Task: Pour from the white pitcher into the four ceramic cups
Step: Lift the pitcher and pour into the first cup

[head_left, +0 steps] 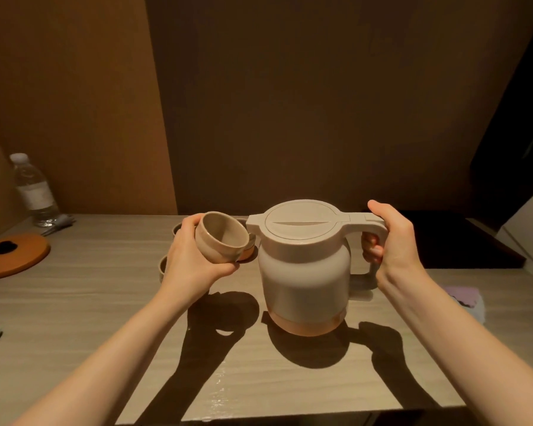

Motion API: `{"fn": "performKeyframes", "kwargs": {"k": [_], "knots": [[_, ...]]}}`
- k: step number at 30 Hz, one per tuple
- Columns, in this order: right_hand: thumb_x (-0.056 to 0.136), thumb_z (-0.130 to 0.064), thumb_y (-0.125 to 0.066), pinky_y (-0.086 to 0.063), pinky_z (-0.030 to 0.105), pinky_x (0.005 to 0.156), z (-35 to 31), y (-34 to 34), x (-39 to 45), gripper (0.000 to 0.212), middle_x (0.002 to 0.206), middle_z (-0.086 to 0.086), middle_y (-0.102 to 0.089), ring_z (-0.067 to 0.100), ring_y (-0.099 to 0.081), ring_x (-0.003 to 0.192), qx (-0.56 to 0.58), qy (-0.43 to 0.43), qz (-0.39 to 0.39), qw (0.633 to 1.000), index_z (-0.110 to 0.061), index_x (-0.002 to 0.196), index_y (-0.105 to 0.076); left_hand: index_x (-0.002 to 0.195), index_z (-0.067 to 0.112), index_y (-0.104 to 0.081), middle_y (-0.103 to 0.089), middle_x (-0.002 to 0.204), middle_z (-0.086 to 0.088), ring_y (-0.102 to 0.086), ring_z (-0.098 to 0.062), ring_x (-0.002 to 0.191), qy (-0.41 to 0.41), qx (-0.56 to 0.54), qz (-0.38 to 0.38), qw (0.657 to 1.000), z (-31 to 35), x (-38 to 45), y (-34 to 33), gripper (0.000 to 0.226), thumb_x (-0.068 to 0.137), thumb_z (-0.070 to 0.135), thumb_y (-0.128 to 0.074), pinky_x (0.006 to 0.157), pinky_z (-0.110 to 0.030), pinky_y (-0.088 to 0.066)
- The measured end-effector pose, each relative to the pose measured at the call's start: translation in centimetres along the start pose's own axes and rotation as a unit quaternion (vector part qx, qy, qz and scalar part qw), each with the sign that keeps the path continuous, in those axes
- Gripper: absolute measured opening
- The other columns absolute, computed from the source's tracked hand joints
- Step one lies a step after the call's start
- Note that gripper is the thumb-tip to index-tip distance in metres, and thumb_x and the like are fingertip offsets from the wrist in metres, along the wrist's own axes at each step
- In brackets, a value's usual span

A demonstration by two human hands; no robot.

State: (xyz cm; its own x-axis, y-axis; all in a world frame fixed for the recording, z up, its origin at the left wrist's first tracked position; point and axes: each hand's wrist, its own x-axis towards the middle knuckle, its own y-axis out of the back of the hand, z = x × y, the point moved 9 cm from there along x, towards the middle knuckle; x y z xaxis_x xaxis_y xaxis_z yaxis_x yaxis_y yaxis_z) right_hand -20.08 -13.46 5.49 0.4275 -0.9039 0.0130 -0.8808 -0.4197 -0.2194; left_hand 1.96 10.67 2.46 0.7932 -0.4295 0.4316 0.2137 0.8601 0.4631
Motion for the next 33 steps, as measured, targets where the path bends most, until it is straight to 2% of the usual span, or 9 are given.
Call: {"fn": "performKeyframes", "kwargs": {"k": [4,7,18,23,28,33], "knots": [[0.085,-0.04,-0.06,-0.029,0.023,0.048,-0.3,-0.5,-0.2,0.04,0.043,-0.006,-0.045,0.005,-0.038,0.036,-0.007,0.004,-0.019,1.0,-0.018,0.053,-0.05,0.129,0.035,-0.038,-0.051,0.126,0.006,-0.046,-0.016,0.115,-0.034,0.079,-0.001,0.996,0.8,-0.1,0.4,0.097,0.05,0.03,-0.093,0.091,-0.038,-0.046],[0.086,-0.038,-0.061,-0.027,0.023,0.047,-0.2,-0.7,-0.2,0.042,0.044,-0.005,-0.045,0.006,-0.037,0.036,-0.006,0.004,-0.029,1.0,-0.019,0.05,-0.051,0.13,0.033,-0.038,-0.05,0.126,0.005,-0.043,-0.016,0.115,-0.052,0.106,-0.004,0.993,1.5,-0.3,0.8,0.096,0.051,0.029,-0.093,0.087,-0.032,-0.039],[0.088,-0.038,-0.059,-0.027,0.021,0.043,-0.1,-1.1,-0.8,0.044,0.044,-0.004,-0.045,0.006,-0.034,0.036,-0.041,0.012,-0.06,0.997,-0.016,0.052,-0.051,0.133,0.035,-0.035,-0.049,0.125,0.009,-0.036,-0.014,0.115,-0.088,0.149,-0.043,0.984,3.8,-0.6,1.2,0.096,0.055,0.028,-0.091,0.088,-0.031,-0.034],[0.088,-0.037,-0.06,-0.027,0.017,0.04,0.1,-1.2,-1.2,0.042,0.041,-0.008,-0.046,0.005,-0.035,0.033,-0.044,0.009,-0.065,0.997,-0.015,0.053,-0.049,0.133,0.035,-0.035,-0.05,0.126,0.01,-0.037,-0.019,0.12,-0.103,0.151,-0.056,0.982,4.0,-1.1,1.2,0.094,0.056,0.027,-0.09,0.089,-0.033,-0.035],[0.086,-0.038,-0.06,-0.026,0.024,0.046,0.1,-1.4,-1.1,0.044,0.041,-0.005,-0.041,0.007,-0.032,0.036,-0.073,0.02,-0.084,0.994,-0.016,0.05,-0.048,0.132,0.036,-0.034,-0.05,0.128,0.009,-0.039,-0.019,0.121,-0.092,0.157,-0.054,0.982,3.4,-1.7,0.9,0.095,0.055,0.031,-0.09,0.092,-0.042,-0.043],[0.085,-0.042,-0.06,-0.027,0.03,0.052,0.3,-1.5,-1.0,0.05,0.044,0.0,-0.038,0.011,-0.032,0.041,-0.114,0.024,-0.097,0.988,-0.019,0.042,-0.048,0.132,0.035,-0.037,-0.053,0.125,0.009,-0.04,-0.015,0.112,-0.078,0.138,-0.046,0.986,2.1,-2.7,0.4,0.095,0.054,0.033,-0.09,0.086,-0.036,-0.044]]}}
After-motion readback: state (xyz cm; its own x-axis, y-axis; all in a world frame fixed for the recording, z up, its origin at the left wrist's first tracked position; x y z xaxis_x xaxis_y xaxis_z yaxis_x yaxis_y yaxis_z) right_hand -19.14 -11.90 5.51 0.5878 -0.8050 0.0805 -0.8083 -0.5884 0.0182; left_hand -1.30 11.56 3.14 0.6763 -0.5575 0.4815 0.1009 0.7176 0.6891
